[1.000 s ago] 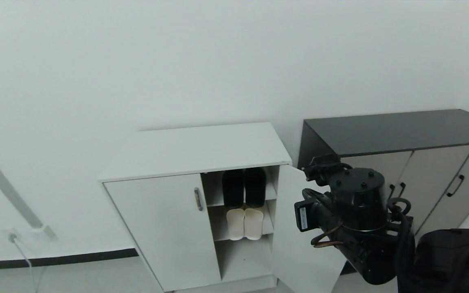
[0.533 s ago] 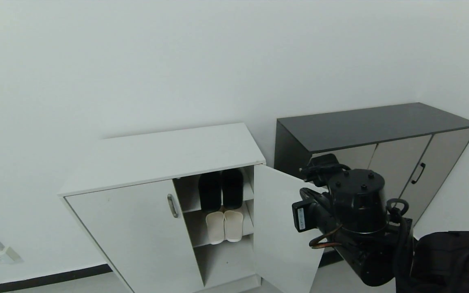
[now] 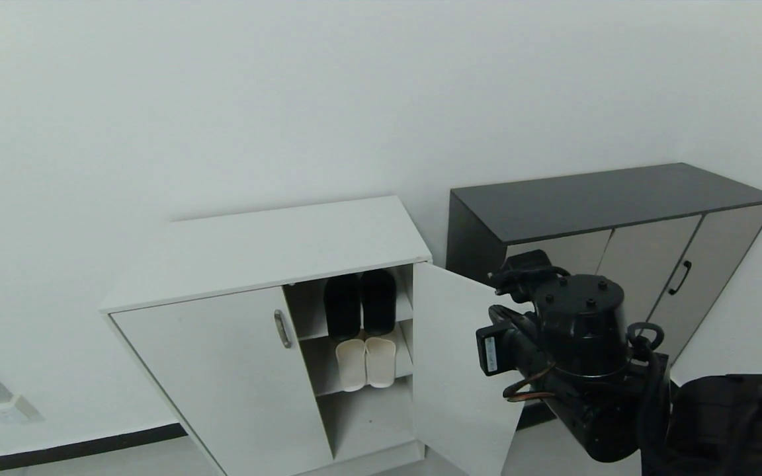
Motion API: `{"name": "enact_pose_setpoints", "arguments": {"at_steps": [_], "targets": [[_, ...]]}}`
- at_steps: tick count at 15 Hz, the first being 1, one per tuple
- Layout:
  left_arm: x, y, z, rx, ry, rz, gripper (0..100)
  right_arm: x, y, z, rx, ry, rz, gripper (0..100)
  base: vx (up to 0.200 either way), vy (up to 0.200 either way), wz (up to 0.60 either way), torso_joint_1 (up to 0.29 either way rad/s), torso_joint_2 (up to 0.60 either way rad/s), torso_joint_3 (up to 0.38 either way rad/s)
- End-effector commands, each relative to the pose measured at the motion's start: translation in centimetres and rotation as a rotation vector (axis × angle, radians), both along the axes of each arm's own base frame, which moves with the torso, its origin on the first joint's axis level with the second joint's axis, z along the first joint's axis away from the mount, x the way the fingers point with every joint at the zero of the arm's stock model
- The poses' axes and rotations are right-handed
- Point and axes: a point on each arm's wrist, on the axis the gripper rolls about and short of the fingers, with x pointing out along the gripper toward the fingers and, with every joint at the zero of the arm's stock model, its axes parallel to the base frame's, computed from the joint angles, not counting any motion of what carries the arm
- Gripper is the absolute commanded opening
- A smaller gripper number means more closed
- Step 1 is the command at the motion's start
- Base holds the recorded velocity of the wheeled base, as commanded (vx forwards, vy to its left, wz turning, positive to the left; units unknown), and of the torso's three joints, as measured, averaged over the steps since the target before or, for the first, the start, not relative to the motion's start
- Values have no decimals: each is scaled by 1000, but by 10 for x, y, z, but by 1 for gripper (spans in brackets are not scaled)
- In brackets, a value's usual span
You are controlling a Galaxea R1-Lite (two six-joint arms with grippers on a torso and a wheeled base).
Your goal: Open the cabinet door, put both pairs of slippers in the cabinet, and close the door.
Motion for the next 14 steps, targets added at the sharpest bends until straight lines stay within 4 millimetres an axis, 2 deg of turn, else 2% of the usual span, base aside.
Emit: {"name": "enact_pose_setpoints", "arguments": {"at_steps": [1, 7, 9, 11, 14], "targets": [[0, 0, 0, 0, 1, 0, 0, 0, 0, 0, 0, 0, 1, 0, -200, 0, 0, -2, 2, 12], [0, 0, 0, 1, 1, 0, 0, 15, -6, 0, 12, -6, -17, 0, 0, 0, 0, 0, 0, 0], [0, 0, 0, 0, 1, 0, 0, 36, -12, -3, 16, -7, -72, 0, 0, 0, 0, 0, 0, 0], [0, 0, 0, 0, 1, 0, 0, 63, -29, -6, 26, -1, -126, 0, 0, 0, 0, 0, 0, 0], [0, 0, 0, 1, 1, 0, 0, 91, -52, 1, 61, -18, -160, 0, 0, 0, 0, 0, 0, 0]]}}
